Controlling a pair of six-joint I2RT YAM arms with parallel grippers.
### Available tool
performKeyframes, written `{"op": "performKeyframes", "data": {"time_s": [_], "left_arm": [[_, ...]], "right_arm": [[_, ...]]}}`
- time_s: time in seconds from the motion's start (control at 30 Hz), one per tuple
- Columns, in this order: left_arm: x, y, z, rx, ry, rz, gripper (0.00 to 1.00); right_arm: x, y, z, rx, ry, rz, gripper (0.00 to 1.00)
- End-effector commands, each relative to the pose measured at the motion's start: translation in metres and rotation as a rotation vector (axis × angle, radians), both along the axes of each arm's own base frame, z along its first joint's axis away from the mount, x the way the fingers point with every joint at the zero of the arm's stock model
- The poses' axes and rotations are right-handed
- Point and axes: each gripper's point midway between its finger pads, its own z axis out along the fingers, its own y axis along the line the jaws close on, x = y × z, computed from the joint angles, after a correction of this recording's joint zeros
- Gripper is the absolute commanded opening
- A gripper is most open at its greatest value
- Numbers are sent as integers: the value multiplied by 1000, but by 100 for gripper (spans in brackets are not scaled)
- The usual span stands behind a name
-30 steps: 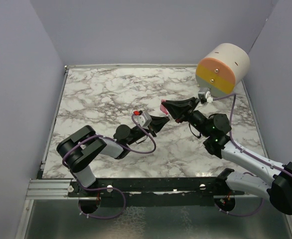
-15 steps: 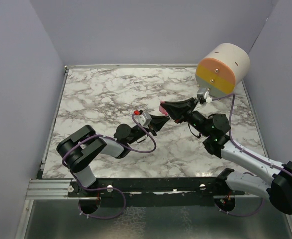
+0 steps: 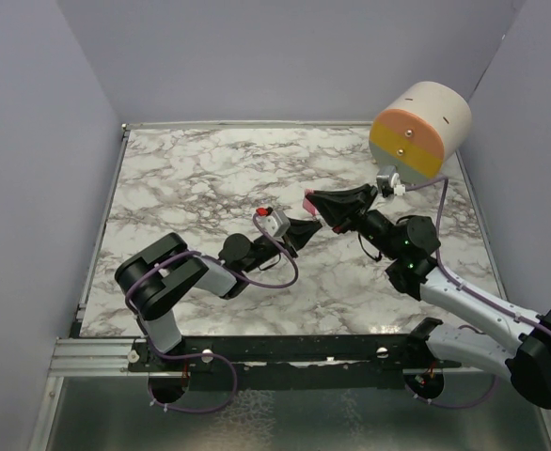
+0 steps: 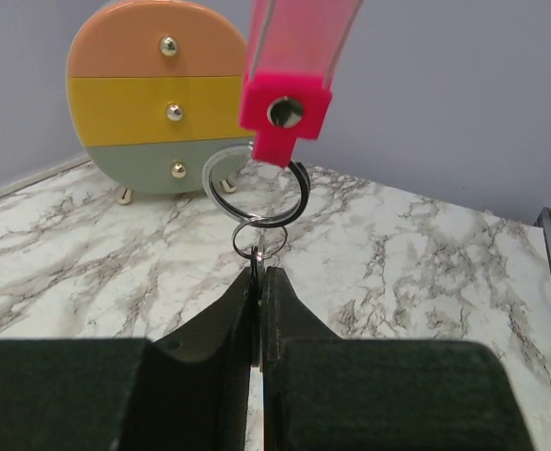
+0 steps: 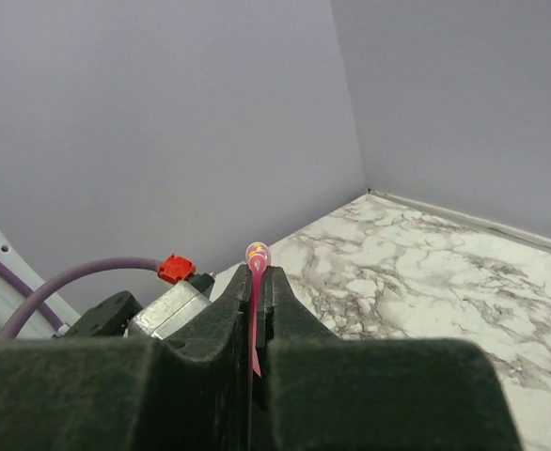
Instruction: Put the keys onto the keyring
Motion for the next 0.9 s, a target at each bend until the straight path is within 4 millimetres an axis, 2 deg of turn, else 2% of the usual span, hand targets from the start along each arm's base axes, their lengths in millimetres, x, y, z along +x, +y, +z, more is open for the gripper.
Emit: {"op": "performKeyframes", "data": {"time_s": [0.0, 0.47, 0.6, 0.73, 0.8, 0.87], "left_arm": [[-4, 6, 56, -182, -135, 10, 1], [-7, 7, 60, -196, -133, 2, 3], [-8, 8, 61, -200, -127, 1, 14], [-8, 11, 58, -197, -118, 8, 29], [-8, 11, 56, -193, -114, 9, 31], [-11, 15, 68, -214, -133, 9, 32]], "right_arm": [[-7, -1, 17, 14, -41, 17, 1], [-7, 0, 10, 9, -30, 18, 1], [-6, 1, 9, 9, -26, 18, 1], [-5, 1, 6, 6, -21, 15, 1], [-4, 1, 4, 3, -19, 13, 1], [-4, 1, 3, 3, -16, 14, 1]]}}
